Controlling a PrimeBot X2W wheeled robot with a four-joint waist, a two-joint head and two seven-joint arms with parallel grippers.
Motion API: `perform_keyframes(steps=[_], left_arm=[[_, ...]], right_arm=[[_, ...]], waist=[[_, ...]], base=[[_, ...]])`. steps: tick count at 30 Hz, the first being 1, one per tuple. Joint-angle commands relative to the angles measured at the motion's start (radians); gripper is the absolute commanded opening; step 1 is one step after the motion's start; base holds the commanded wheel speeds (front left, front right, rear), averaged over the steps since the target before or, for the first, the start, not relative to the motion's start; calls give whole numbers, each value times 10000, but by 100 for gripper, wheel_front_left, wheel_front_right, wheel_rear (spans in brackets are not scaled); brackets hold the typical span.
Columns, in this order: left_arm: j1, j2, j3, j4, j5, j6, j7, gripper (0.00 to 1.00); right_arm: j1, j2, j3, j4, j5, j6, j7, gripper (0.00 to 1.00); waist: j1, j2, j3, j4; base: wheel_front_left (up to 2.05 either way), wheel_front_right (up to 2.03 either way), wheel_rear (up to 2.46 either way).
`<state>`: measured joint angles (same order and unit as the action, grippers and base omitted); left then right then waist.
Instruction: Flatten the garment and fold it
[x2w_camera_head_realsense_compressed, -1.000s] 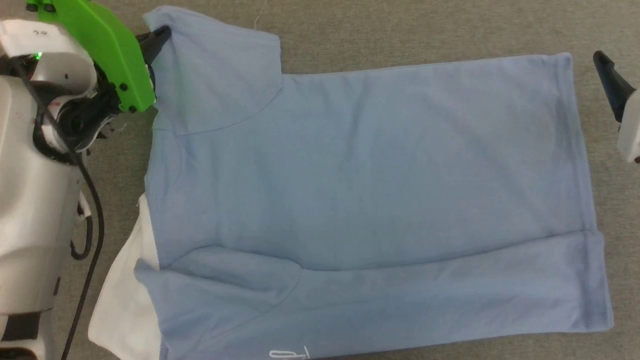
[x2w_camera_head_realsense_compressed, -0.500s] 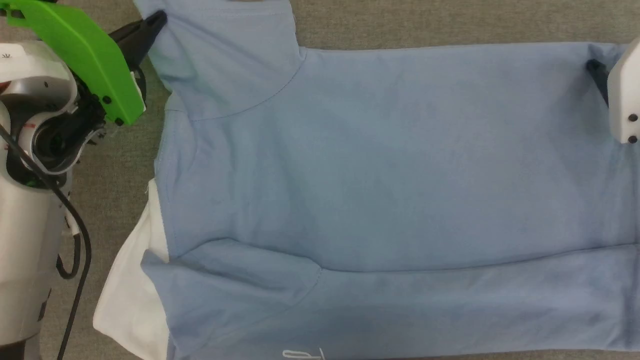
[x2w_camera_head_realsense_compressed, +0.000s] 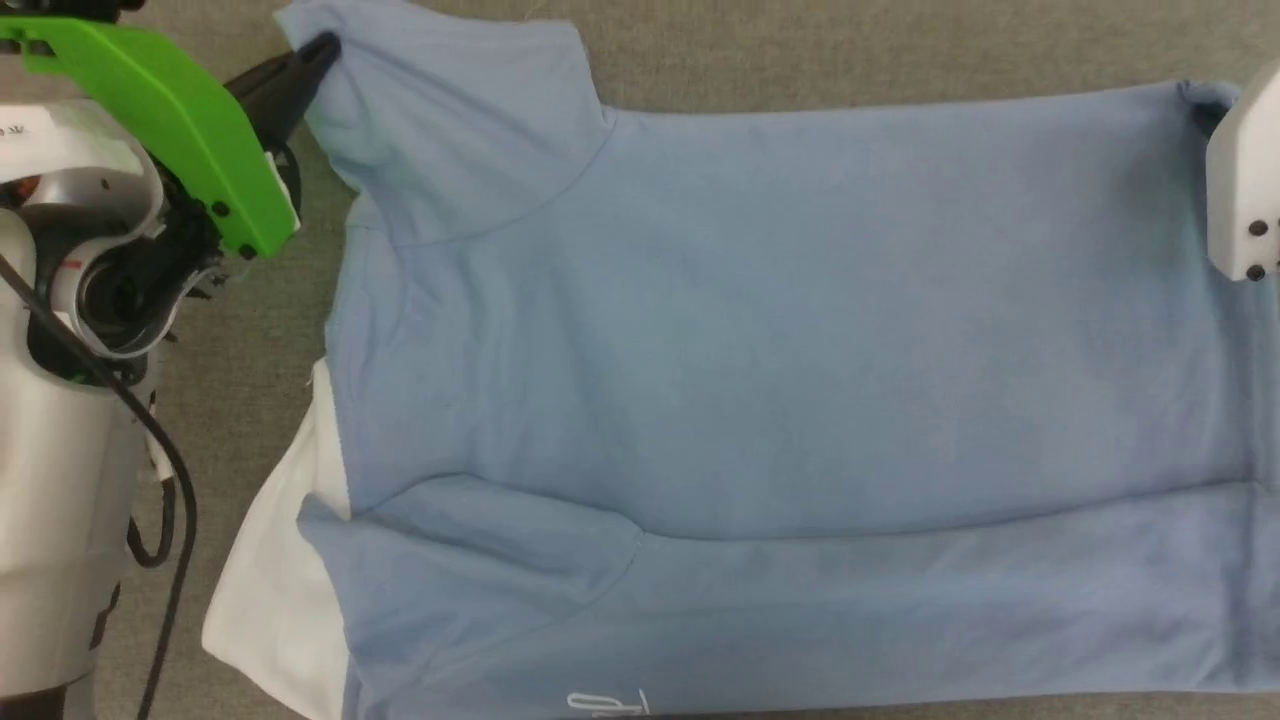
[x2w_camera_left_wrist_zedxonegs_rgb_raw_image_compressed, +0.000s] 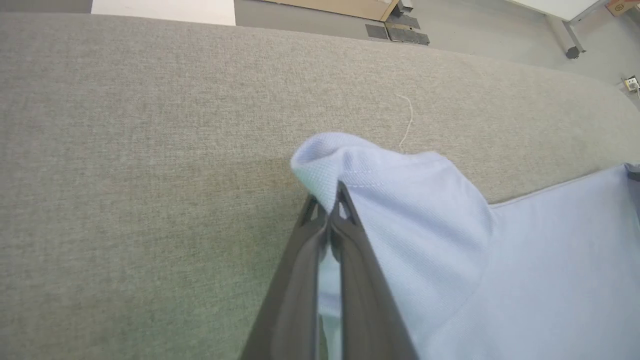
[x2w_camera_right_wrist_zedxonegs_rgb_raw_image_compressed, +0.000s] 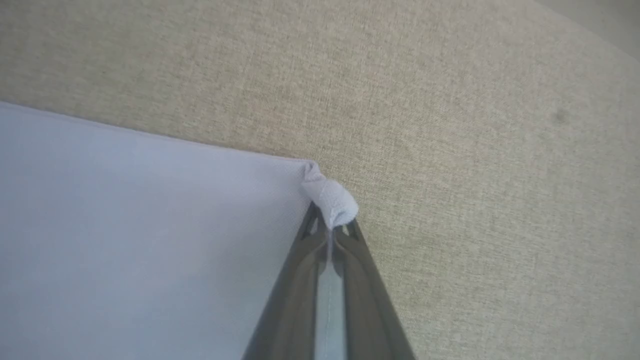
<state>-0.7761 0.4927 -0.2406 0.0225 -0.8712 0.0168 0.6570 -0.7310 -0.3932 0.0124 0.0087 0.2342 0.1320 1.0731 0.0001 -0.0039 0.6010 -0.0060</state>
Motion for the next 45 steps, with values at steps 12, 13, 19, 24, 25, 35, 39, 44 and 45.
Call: perform_keyframes(steps=[12,13,19,24,25,35,39,44,45], left_arm=[[1744,-115,281,-323,-432,358,-338,0],[2028,-115,284,-386,-477,427,-320,0],[3624,-112,445,-977,-721,872,-362,0],[5065,-108,748,-1488,-892,1340,-544,0],[5412,-145,820,-1578,-962,1435,-598,0],[7798,-636,1182,-1551,-1589,1951,-923,0],[8029,-849,1084,-1063,-1794,1960,-851,0],[7961,-938,893,-282,-1848,2000,-655,0],[7946,-923,869,-181,-1821,2020,-637,0]], right_arm=[[1981,-835,-100,182,1055,-13,-1830,0],[2286,-824,-140,257,1156,-13,-1953,0],[3791,-750,-337,534,1544,-13,-2805,0],[4799,-635,-446,739,1785,-13,-3399,0],[5008,-578,-491,799,1860,-13,-3514,0],[6284,-321,-639,1279,2023,-13,-4145,0],[6610,-201,-562,1521,1976,-13,-4197,0],[6772,41,-333,1878,1845,-13,-4284,0],[6763,62,-287,1930,1818,-13,-4295,0]], waist=[[-1,39,-3232,-101],[-1,39,-3419,-103],[-1,39,-4072,-61],[-1,39,-4322,16],[-1,39,-4361,44],[-1,39,-4427,156],[-1,39,-4368,210],[-1,39,-4377,168],[-1,39,-4385,150]], base=[[0,0,0],[0,0,0],[0,0,0],[0,0,0],[0,0,0],[0,0,0],[0,0,0],[0,0,0],[0,0,0]])
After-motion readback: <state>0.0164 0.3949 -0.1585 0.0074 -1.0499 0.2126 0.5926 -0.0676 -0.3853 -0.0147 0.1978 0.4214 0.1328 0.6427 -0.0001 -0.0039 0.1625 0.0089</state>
